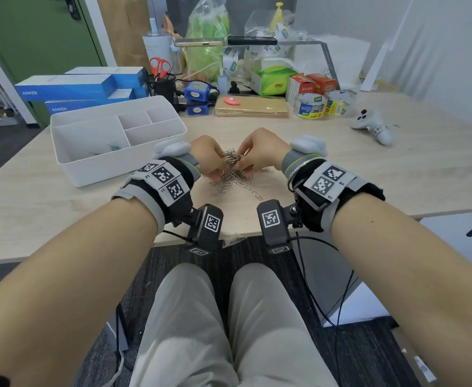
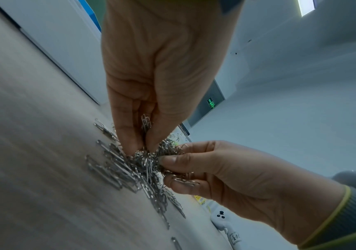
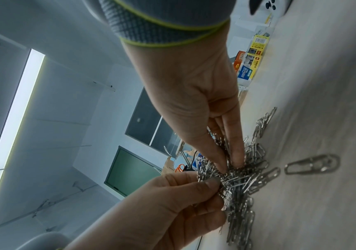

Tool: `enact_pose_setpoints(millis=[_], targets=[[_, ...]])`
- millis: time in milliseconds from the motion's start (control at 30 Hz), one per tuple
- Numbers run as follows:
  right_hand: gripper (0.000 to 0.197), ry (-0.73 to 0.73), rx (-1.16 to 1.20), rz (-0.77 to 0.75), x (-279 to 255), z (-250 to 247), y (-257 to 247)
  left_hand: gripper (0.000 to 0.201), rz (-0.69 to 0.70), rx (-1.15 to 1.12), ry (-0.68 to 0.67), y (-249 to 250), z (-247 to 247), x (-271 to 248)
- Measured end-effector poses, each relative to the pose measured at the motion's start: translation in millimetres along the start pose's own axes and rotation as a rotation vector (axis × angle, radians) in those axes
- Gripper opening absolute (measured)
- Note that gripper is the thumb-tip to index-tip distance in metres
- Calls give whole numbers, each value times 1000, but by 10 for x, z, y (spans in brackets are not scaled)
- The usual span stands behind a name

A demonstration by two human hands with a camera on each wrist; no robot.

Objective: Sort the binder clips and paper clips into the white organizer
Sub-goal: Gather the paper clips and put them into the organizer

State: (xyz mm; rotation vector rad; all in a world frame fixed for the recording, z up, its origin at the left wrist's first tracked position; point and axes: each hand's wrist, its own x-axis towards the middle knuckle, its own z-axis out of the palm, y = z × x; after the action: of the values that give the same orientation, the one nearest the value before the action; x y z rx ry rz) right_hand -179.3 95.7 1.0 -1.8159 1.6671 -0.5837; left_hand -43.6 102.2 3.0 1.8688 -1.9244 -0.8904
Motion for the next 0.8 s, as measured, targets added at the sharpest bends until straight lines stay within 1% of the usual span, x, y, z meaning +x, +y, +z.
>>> enact_pose_setpoints(millis=[67, 167, 233, 333, 400, 467, 600, 733, 800], targets=[[28, 4, 48, 1, -12, -1, -27, 26, 20, 43, 41, -10, -4, -3], [28, 9, 67, -13, -12, -9, -63, 27, 17, 33, 36, -4, -28, -28], [26, 7, 67, -26, -3, -5, -97, 29, 23, 16, 57, -16, -72, -29], [23, 11, 80, -37, 6, -14, -184, 25, 34, -23, 68, -28, -136, -17], [27, 14, 95, -49, 31, -34, -264, 24, 33, -10, 88, -30, -198, 7], [29, 9, 93, -68, 81, -50, -379, 24, 30, -17, 118, -39, -314, 34], [27, -16, 109, -109, 225, -65, -672, 27, 24, -23, 184, -78, -620, 79], [33, -17, 119, -156, 406, -44, -990, 19, -18, -20, 238, -143, -942, 118], [30, -33, 108, -185, 507, 4, -1154, 16, -4, 17, 297, -231, -1077, 150]])
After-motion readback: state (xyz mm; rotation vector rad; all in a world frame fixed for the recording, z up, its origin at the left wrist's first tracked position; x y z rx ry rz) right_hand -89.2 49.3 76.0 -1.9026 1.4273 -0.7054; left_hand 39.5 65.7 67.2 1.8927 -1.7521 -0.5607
